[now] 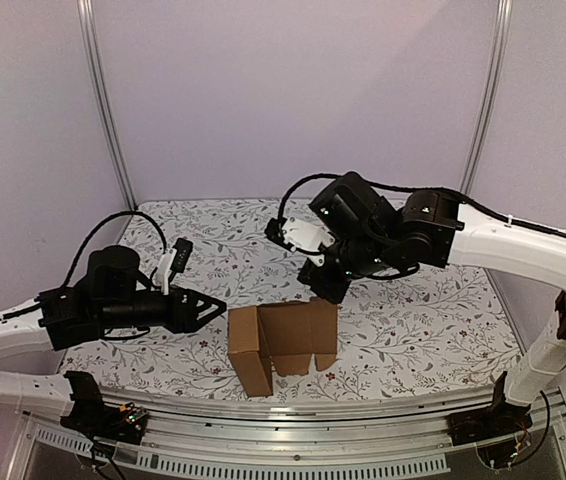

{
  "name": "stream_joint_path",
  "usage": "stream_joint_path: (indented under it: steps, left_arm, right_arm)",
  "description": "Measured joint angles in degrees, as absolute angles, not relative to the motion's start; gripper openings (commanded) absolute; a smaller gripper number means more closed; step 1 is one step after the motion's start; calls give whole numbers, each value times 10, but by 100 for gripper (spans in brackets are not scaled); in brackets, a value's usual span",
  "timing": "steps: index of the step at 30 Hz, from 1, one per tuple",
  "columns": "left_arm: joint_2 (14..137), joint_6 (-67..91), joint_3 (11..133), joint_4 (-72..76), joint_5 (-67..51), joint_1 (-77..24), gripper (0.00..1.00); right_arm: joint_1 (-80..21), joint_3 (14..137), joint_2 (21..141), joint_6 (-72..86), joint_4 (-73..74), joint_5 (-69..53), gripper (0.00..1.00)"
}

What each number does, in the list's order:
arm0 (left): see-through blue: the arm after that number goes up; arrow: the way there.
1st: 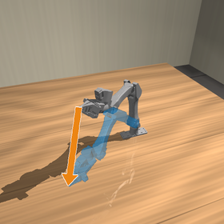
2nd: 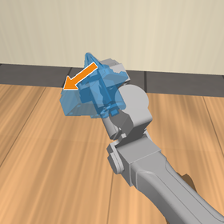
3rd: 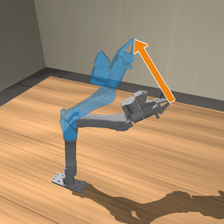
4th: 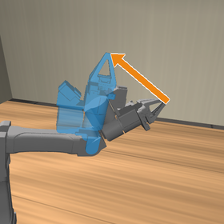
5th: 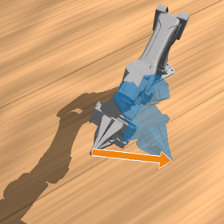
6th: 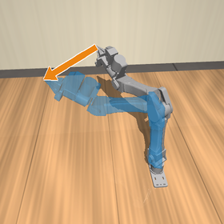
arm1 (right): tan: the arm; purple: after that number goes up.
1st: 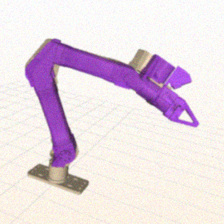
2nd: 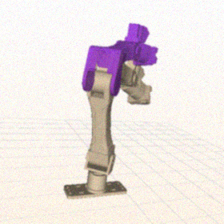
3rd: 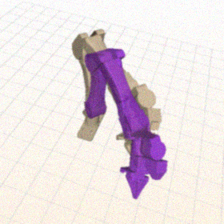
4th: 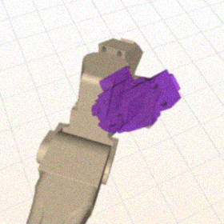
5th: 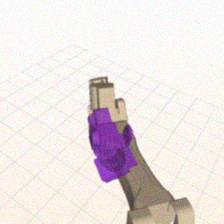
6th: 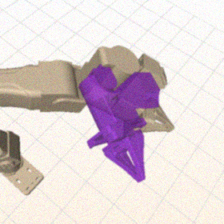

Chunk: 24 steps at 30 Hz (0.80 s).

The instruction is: Fold the paper box

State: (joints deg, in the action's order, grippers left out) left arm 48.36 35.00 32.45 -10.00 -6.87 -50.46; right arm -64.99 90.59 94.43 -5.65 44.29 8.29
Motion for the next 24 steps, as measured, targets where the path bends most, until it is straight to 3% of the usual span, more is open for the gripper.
stream_joint_path:
  steps: [5, 11, 20, 24]
  left_arm:
    - [507, 350, 327, -97, -82, -506, 55]
    - [533, 350, 331, -91, -87, -509, 53]
    - [540, 349, 337, -87, -84, -514, 31]
    - [538, 349, 339, -88, -77, -515, 27]
  right_arm:
    - [-649, 833, 865, -34, 439, 164, 18]
    - [-640, 724, 794, 23, 419, 225, 17]
    - [-634, 617, 780, 114, 376, 200, 13]
    - [-634, 614, 780, 138, 350, 175, 12]
